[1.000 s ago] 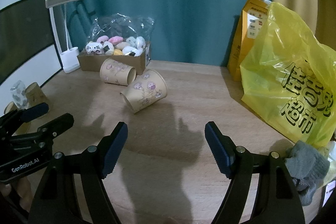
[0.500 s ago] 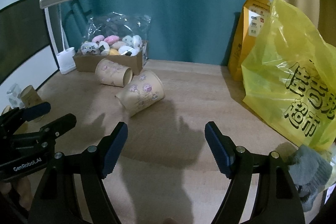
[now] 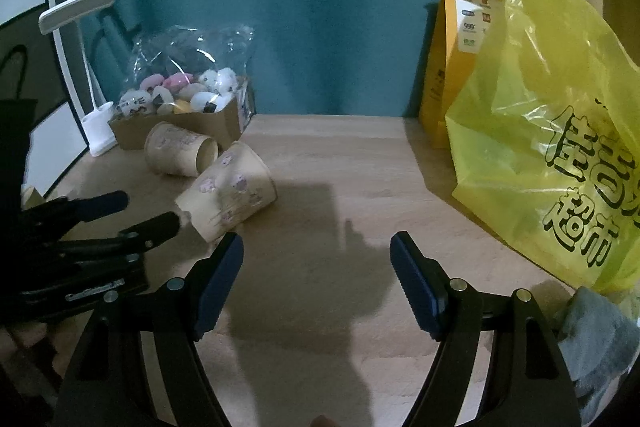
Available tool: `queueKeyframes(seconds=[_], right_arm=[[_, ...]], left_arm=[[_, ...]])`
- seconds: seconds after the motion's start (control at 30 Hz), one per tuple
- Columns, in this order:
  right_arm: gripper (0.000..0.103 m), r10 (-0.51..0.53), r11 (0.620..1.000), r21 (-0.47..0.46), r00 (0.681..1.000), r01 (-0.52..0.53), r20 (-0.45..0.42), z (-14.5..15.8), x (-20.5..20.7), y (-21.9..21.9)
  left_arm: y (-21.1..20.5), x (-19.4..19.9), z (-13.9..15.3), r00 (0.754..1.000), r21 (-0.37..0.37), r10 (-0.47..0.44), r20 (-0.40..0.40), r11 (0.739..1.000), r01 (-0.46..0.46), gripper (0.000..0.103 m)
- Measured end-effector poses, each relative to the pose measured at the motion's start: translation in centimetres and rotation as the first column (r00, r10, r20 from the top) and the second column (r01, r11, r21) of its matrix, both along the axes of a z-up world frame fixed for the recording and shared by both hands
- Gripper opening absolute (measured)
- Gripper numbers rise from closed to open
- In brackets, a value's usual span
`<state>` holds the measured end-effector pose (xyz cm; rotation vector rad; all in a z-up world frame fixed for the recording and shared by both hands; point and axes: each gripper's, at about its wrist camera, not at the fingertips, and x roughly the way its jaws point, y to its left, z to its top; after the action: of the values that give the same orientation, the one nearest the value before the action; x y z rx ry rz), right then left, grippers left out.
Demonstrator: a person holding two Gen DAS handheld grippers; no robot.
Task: Flip cup upside down
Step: 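Move the left gripper to the lying printed paper cup and close on it, then lift the paper cup with the left gripper toward the right gripper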
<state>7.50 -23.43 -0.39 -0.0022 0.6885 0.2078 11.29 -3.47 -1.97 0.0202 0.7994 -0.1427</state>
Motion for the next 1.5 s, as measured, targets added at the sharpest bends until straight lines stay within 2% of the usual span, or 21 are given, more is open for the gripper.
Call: queueKeyframes(seconds=[0.23,0.5,0.6,0.7,0.8,1.1,1.4,1.5], right_arm=[[0.079,-0.013,1.0,0.014,1.0,0.013,-0.012,-0.4,1.2,-1.1],[0.079,-0.017,1.0,0.006,0.999,0.017,-0.035,-1.0,1.9,-1.5],[0.079,-0.023,1.0,0.006,0.999,0.023,-0.035,-1.2,2.1,-1.7],[0.079,-0.031,0.999,0.008,0.999,0.031,-0.035,-1.2,2.3,-1.8],[0.079,-0.033,0.999,0.005,0.999,0.033,-0.037,-1.4,2.3,-1.9],[0.079,-0.028,1.0,0.005,0.999,0.028,-0.023,-0.8,1.0,-1.4],[0.079,-0.02,1.0,0.008,1.0,0.02,-0.013,-0.6,-3.3,-1.3],[0.079,-0.017,1.0,0.008,1.0,0.017,-0.013,-0.6,-4.6,-1.3]], left_arm=[[-1.9,2.1,-1.2,0.996,0.002,-0.083,-0.042,0.997,0.083,0.077],[-2.6,4.3,-2.6,0.991,0.024,-0.1,-0.093,0.994,0.102,0.077],[-2.6,4.6,-2.9,0.992,0.033,-0.098,-0.085,0.994,0.101,0.076],[-2.7,4.6,-3.0,0.992,0.045,-0.101,-0.08,0.993,0.105,0.065],[-2.8,4.5,-3.0,0.991,0.039,-0.111,-0.073,0.993,0.114,0.065],[-2.5,0.5,-1.1,0.991,0.034,-0.13,-0.045,0.991,0.131,0.065],[-3.2,-6.1,-0.3,0.987,0.019,-0.157,-0.032,0.987,0.158,0.065],[-2.9,-7.0,-0.5,0.988,0.026,-0.151,-0.034,0.988,0.152,0.065]])
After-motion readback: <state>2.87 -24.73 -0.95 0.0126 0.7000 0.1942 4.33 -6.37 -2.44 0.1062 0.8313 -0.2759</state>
